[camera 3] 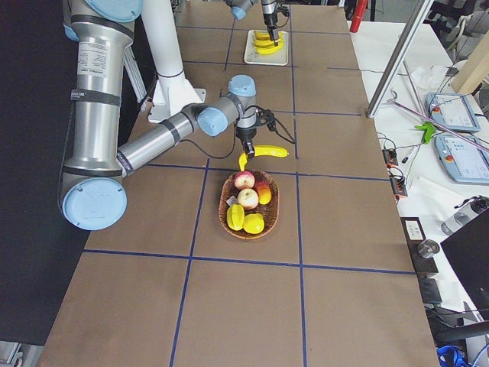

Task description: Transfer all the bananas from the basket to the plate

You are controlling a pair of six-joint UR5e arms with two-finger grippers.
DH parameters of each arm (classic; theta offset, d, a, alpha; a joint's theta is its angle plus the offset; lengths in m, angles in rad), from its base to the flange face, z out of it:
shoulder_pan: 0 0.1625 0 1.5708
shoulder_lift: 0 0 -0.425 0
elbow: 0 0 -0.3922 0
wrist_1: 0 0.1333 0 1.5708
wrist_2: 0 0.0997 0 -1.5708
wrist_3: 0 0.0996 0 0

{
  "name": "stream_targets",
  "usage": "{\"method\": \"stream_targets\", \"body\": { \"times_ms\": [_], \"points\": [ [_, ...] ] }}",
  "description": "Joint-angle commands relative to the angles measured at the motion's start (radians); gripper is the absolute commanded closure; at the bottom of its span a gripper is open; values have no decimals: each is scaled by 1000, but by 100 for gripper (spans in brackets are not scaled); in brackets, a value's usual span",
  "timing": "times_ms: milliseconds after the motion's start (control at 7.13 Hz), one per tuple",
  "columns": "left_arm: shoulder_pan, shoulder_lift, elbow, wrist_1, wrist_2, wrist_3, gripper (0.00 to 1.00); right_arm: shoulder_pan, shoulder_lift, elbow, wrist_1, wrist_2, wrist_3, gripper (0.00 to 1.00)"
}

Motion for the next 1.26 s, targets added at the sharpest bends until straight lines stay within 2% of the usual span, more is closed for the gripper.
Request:
{"method": "stream_targets", "body": {
  "times_ms": [0, 140, 280, 420, 561, 841, 1121],
  "points": [
    [39, -97, -2, -5, 2, -163, 0, -53, 244, -71, 154, 43, 438, 99],
    [48, -142, -21, -6, 2, -248, 0, -115, 280, -133, 370, 4, 688, 99],
    [48, -177, -34, -35, 0, -316, 0, -222, 280, -177, 591, -153, 814, 99],
    [48, -212, -38, -102, -3, -395, 0, -362, 282, -209, 736, -326, 850, 99],
    [50, -249, -44, -151, -3, -466, 0, -481, 289, -232, 801, -454, 836, 100],
    [117, -350, -42, -159, -2, -546, 1, -550, 370, -261, 797, -467, 753, 100],
    [186, -417, -42, -159, -3, -548, 1, -574, 398, -261, 805, -466, 715, 100]
  ]
}}
